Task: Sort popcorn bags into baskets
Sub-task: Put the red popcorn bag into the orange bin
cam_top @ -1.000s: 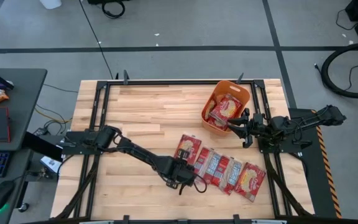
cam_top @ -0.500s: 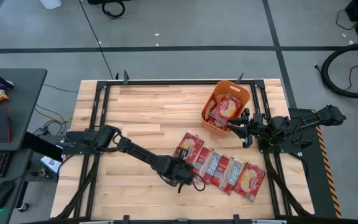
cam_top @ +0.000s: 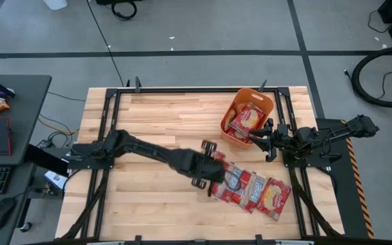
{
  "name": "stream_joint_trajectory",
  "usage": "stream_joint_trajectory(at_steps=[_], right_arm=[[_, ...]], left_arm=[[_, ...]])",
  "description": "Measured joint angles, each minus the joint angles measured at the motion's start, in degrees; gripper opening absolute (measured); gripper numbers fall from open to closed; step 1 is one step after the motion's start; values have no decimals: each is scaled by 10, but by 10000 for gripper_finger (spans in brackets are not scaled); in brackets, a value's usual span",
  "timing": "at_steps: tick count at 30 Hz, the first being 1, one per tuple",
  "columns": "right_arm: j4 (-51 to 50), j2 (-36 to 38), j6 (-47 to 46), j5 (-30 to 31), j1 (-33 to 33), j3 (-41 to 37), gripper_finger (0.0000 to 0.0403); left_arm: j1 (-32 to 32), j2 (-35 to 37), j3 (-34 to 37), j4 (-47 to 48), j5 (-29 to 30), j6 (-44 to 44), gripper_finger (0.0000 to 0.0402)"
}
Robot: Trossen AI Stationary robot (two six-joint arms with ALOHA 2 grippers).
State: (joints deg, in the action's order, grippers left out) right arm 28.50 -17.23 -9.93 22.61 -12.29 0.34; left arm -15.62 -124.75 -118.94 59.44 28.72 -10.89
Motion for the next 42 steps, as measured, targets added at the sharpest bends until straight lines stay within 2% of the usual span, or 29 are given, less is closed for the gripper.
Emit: stream_joint_trajectory(at_steps=[5, 12, 19, 23, 31, 35, 42], right_arm=[[0, 0, 0, 0, 0, 0, 144], [1, 0, 0, 0, 0, 0, 144], [1, 0, 0, -1, 0, 0, 144], [2, 0, 0, -1, 0, 0, 144], [1, 0, 0, -1, 0, 0, 144], [1, 0, 0, -1, 0, 0, 144], [1, 0, 0, -1, 0, 0, 144]], left_arm=[[29, 0, -81, -1, 2, -50, 1], [79, 0, -159, -14, -8, -124, 1], [126, 12, -156, -130, -6, -241, 2], [159, 11, -156, -199, -12, -280, 2], [235, 9, -156, -287, -124, -276, 3], [271, 5, -156, -293, -189, -250, 3], [304, -36, -156, -296, -269, -232, 4]])
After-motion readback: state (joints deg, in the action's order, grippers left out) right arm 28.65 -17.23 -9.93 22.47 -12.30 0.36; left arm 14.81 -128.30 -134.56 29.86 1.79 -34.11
